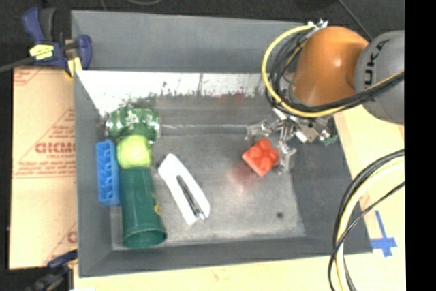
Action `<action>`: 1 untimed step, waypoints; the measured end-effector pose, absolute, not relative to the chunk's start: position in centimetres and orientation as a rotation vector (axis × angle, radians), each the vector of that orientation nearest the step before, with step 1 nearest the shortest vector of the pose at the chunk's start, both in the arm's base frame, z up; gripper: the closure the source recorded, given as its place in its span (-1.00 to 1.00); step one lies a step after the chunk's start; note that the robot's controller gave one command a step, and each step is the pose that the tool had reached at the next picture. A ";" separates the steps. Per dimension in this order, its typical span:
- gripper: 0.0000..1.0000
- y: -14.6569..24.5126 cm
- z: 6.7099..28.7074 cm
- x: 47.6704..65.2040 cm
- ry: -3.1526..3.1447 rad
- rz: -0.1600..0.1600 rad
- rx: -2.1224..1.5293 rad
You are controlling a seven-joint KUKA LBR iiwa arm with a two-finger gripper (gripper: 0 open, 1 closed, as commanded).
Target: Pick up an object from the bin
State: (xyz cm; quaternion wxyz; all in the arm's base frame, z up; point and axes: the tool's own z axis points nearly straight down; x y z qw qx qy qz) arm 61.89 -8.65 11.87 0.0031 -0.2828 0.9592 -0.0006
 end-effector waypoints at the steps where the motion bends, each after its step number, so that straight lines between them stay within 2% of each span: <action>1: 1.00 -6.6 10.8 62.6 2.971 -0.004 -1.001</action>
Offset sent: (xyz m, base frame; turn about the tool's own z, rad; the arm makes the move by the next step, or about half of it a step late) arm 0.0194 0.0270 -0.0405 0.0114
